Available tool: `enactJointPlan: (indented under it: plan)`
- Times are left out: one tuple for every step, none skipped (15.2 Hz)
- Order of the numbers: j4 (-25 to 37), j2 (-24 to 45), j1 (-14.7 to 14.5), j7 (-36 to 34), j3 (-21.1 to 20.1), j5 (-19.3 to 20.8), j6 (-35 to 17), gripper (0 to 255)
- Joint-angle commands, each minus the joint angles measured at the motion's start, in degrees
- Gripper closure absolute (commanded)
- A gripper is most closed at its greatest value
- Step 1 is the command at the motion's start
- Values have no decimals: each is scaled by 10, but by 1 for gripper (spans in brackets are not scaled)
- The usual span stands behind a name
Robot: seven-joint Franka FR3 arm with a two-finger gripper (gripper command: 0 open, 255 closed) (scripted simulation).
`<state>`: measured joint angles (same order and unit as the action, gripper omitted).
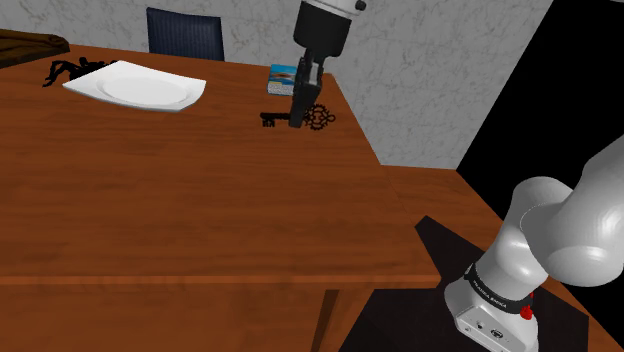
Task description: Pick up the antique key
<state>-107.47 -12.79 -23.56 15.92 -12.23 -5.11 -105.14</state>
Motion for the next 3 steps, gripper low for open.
enactJointPlan:
  plan:
    - [20,3,0,-1,0,1,17,255]
    - [21,3,0,-1,0,1,18,255]
    - [21,4,0,-1,0,1,18,255]
